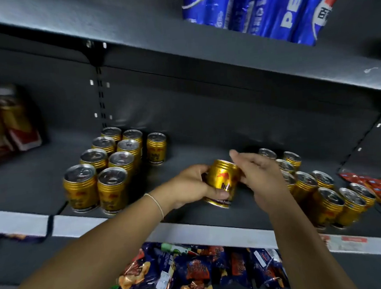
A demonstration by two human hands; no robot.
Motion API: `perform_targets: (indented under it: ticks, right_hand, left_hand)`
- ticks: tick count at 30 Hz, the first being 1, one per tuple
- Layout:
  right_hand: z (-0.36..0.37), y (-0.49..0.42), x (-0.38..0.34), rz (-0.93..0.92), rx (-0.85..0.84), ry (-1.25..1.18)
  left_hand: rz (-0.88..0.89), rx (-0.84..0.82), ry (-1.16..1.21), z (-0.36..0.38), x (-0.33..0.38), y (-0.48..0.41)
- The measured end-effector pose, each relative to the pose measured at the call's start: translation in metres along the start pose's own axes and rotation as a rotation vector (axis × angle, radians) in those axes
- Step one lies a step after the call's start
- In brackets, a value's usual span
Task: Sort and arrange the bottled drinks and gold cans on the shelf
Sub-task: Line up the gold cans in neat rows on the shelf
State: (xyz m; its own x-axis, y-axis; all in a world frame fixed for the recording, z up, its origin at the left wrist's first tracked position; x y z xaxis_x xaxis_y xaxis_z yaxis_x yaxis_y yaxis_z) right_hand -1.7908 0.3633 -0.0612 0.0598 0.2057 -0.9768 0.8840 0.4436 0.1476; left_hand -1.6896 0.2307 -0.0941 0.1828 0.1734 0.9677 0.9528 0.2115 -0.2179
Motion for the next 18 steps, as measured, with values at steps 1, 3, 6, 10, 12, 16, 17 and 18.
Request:
perform_targets:
  ticks: [1, 3, 6, 10, 12, 16, 17, 18]
  right_hand:
    - [0.007, 0.001, -0.001, 0.032, -0.109, -0.066]
    - [0.022, 0.003, -0.001, 0.093, -0.302, -0.085]
    - [0.045, 0.008, 0.002, 0.112, -0.491, -0.013]
    - [0.070, 0.008, 0.003, 0.072, -0.539, -0.017]
    - [0.081, 0.005, 0.004, 0.071, -0.559, -0.045]
    - [0.107, -0.004, 0.015, 0.087, -0.522, -0.111]
    - [0.113, -0.007, 0.019, 0.094, -0.498, -0.137]
    - [0.119, -0.010, 0.022, 0.095, -0.471, -0.155]
  left_hand:
    - [-0.008, 0.014, 0.045, -0.010, 0.000, 0.004]
    - [-0.009, 0.023, 0.106, -0.029, 0.003, 0.014]
    - [0.012, 0.018, 0.119, -0.052, 0.006, 0.025]
    - [0.022, -0.025, -0.027, -0.072, 0.008, 0.036]
    - [0.013, -0.068, -0.170, -0.082, 0.010, 0.041]
    - [0.040, -0.123, -0.469, -0.106, 0.019, 0.047]
    - [0.054, -0.101, -0.516, -0.113, 0.021, 0.049]
    - [0.068, -0.068, -0.569, -0.120, 0.025, 0.051]
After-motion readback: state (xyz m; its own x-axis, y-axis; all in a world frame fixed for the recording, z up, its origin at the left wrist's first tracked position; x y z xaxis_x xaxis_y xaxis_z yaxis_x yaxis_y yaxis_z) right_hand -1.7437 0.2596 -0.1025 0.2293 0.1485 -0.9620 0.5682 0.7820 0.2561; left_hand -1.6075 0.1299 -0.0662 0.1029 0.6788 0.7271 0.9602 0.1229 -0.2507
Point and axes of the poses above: each hand's wrist, its own y-axis away from the middle knuckle, its own z-axis out of the palm, x = y × z, the point moved 2 cm from there along -y, towards the middle knuckle, and after that the axes turned 13 degrees about z, right-handed, at the moved point
